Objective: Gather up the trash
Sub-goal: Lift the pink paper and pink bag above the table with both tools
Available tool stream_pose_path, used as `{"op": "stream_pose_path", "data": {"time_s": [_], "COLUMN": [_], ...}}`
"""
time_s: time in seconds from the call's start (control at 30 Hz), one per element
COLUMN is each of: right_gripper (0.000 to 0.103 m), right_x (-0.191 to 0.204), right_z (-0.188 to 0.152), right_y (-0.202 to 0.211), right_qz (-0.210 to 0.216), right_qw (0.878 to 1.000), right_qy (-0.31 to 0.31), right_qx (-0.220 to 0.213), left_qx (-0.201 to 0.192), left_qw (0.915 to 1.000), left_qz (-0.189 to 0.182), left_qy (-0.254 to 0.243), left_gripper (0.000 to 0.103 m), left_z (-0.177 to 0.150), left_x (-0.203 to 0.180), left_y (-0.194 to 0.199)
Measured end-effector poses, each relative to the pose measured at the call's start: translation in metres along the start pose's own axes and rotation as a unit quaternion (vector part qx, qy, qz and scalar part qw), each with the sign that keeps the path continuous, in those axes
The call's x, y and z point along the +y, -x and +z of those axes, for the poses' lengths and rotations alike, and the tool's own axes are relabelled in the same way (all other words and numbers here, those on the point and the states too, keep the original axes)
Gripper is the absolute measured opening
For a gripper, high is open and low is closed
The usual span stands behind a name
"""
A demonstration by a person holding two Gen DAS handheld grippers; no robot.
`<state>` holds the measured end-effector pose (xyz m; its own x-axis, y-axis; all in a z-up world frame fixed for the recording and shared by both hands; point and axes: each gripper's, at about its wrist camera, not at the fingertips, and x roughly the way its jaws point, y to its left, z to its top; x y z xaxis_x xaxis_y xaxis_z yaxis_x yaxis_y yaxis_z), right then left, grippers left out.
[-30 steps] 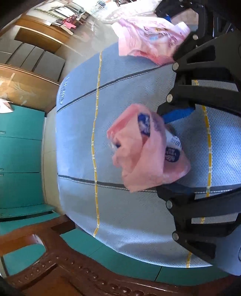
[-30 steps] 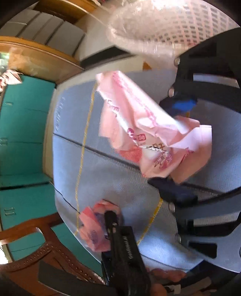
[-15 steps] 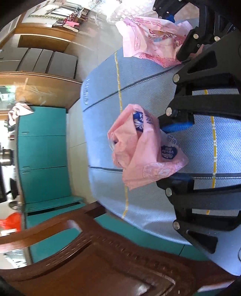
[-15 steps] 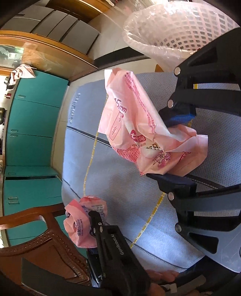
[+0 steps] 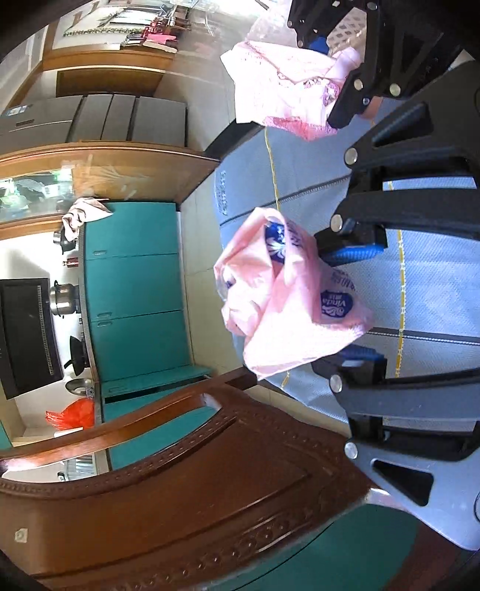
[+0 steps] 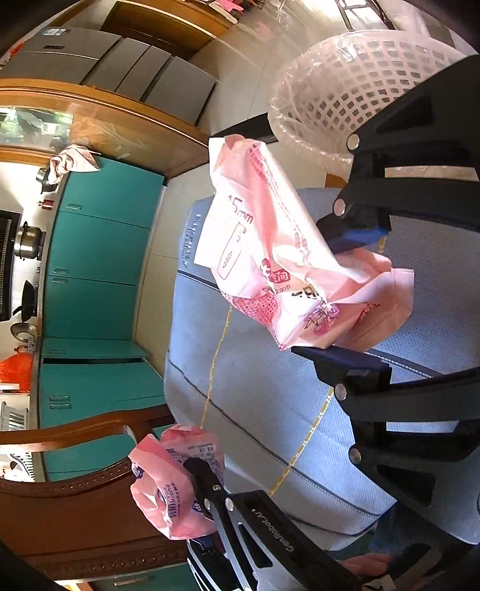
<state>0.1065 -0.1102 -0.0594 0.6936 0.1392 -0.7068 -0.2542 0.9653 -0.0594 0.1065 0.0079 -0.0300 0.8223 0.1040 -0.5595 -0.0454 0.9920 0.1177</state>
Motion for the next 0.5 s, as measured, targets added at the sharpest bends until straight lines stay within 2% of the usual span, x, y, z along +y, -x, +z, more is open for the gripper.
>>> {"op": "stream_pose_path", "data": {"time_s": [0.5], "right_gripper": [0.046], "right_x": [0.019], "right_z": [-0.008], "right_y": [0.013], "right_qz": [0.016], "right_qw": [1.000], "right_qy": [0.007], "right_qx": [0.007], "left_qx": [0.006], "left_qw": [0.9999], "left_qz": [-0.003], "left_qy": [0.012], "left_gripper": [0.037], "left_z": [-0.013], "left_x": [0.005], "left_y": [0.019]}}
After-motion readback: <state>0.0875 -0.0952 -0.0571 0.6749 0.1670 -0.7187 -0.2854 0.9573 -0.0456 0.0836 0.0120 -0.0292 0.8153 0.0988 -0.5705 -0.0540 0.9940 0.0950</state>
